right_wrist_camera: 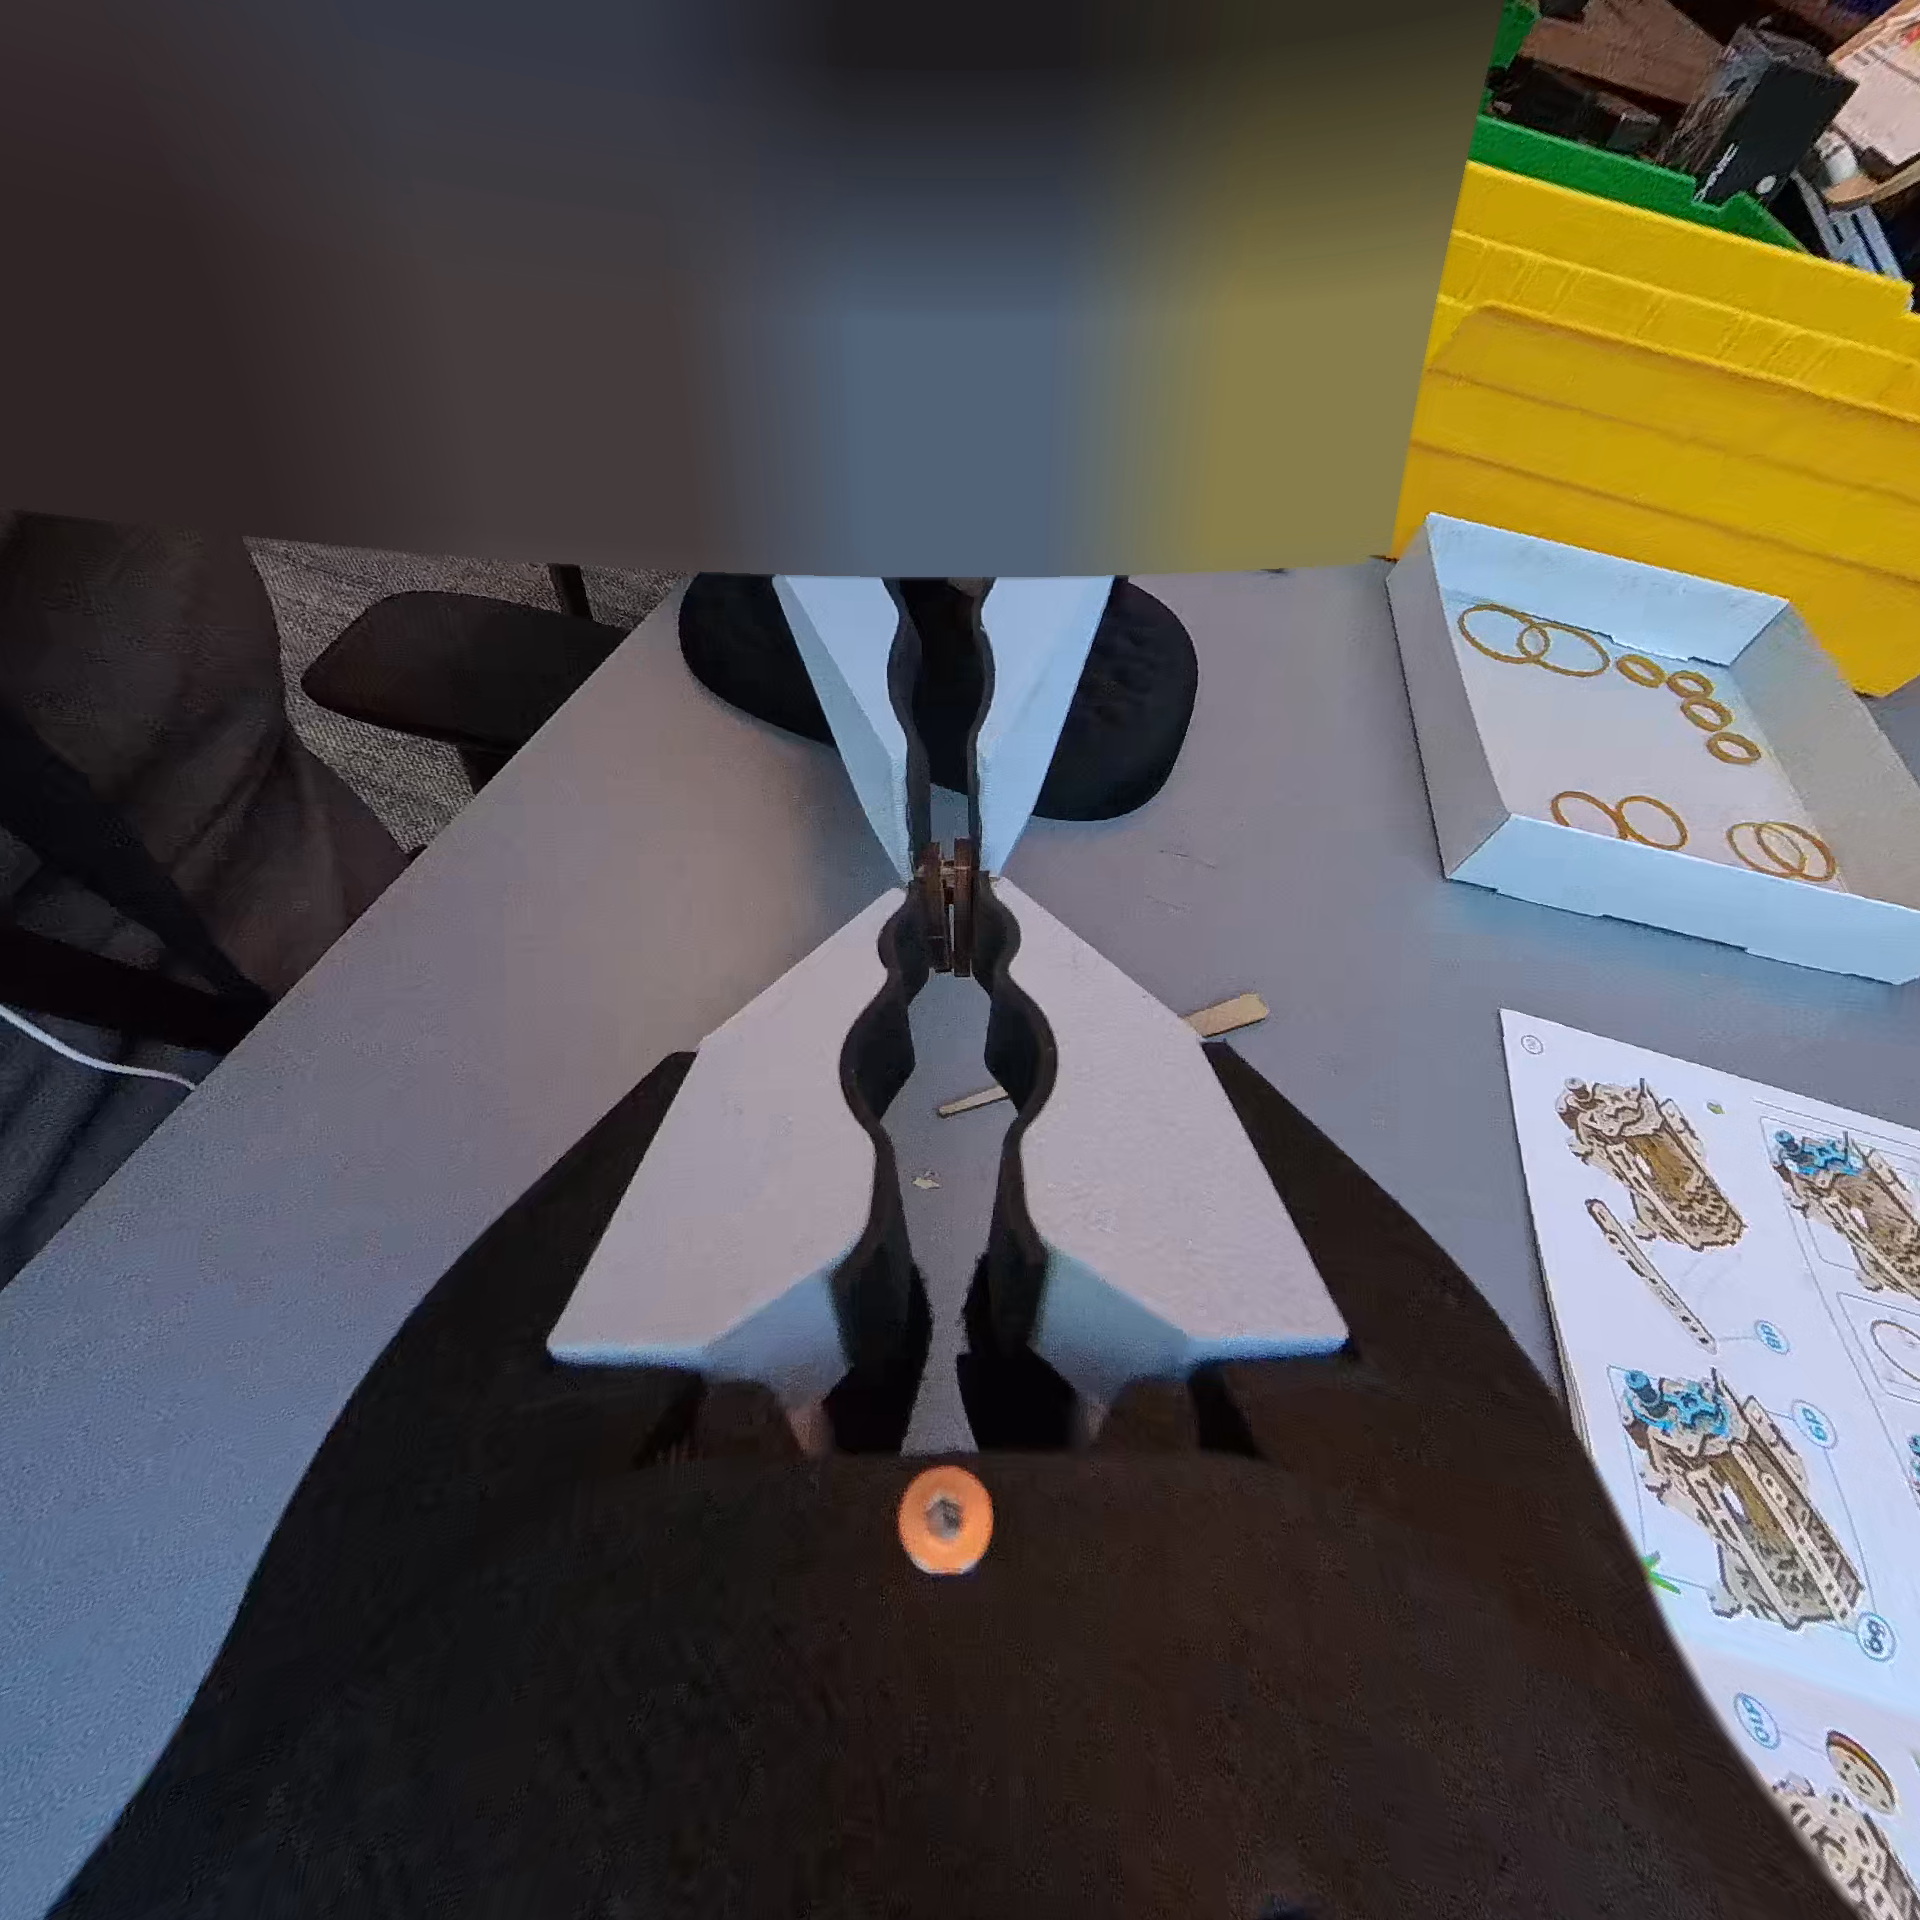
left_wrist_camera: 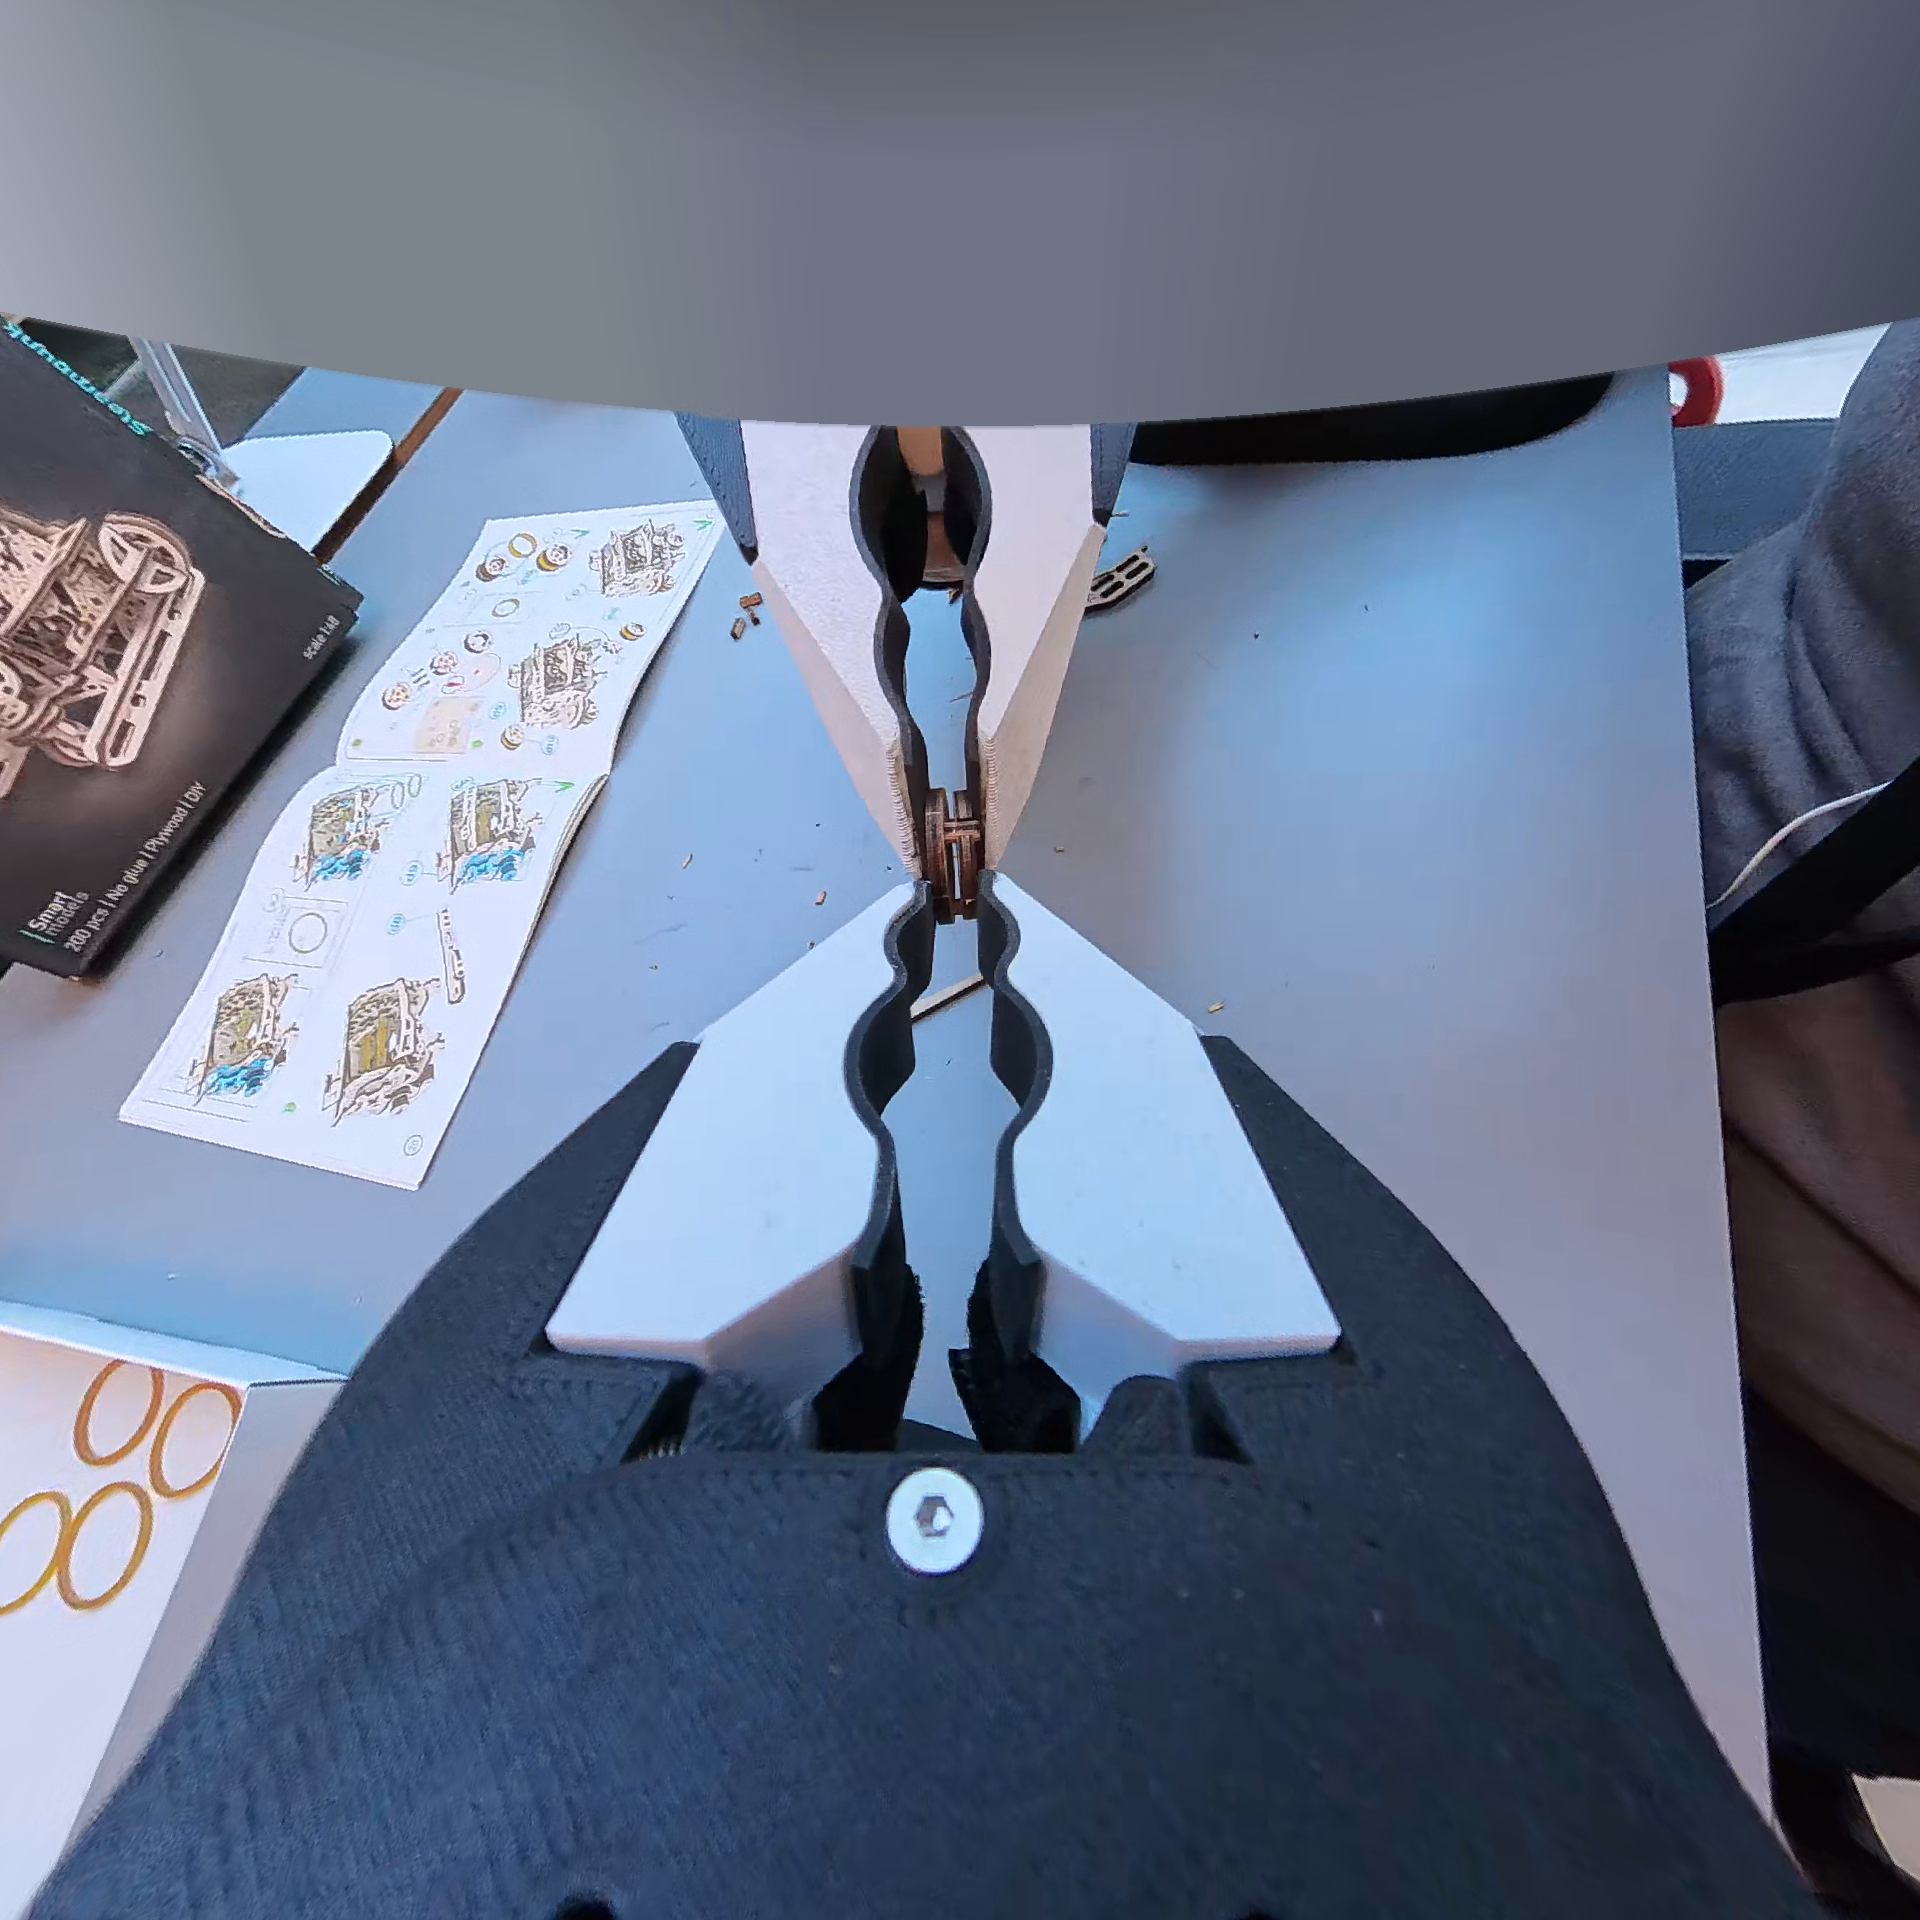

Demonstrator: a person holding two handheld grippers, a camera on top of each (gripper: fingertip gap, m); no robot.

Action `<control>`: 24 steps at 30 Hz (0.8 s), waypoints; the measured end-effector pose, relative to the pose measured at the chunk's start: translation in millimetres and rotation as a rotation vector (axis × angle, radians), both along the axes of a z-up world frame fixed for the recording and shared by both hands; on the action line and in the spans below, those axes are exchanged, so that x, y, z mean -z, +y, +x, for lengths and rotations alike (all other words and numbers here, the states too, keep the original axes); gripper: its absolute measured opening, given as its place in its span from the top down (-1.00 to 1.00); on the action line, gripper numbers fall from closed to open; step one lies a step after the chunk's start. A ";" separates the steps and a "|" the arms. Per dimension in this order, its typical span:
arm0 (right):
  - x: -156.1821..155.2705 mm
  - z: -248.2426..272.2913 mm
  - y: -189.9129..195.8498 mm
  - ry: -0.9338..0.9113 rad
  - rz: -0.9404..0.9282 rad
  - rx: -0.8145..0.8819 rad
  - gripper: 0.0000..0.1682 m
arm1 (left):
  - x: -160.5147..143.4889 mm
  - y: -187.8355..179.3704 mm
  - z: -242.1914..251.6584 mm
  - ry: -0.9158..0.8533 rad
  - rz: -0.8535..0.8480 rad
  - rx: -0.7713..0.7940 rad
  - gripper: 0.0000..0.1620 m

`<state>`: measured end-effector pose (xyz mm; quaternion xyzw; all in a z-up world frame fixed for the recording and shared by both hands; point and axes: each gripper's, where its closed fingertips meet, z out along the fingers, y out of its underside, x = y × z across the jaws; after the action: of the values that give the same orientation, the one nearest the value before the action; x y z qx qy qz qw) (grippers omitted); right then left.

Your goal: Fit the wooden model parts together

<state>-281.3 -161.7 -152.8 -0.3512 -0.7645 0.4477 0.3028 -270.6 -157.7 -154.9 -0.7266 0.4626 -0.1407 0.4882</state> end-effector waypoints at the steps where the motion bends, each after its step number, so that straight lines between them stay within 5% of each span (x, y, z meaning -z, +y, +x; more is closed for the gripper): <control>1: 0.9 0.1 -0.5 -0.002 0.008 -0.003 0.93 | 0.9 -0.4 -0.1 0.011 0.004 0.000 0.92; 9: 8.6 0.6 -2.7 -0.018 0.034 -0.018 0.93 | 9.5 -2.6 0.3 0.035 -0.017 0.003 0.93; 19: 5.1 -1.3 1.7 0.085 0.188 0.011 0.89 | 0.5 -0.8 -2.3 0.241 0.238 -0.043 0.93; 24: 3.2 -1.8 -1.3 0.115 0.223 0.005 0.88 | 4.0 0.2 -3.2 0.241 0.205 -0.048 0.93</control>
<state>-283.0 -162.9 -156.0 -0.2909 -0.7901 0.3784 0.3846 -273.8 -157.5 -158.8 -0.6954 0.5122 0.0075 0.5040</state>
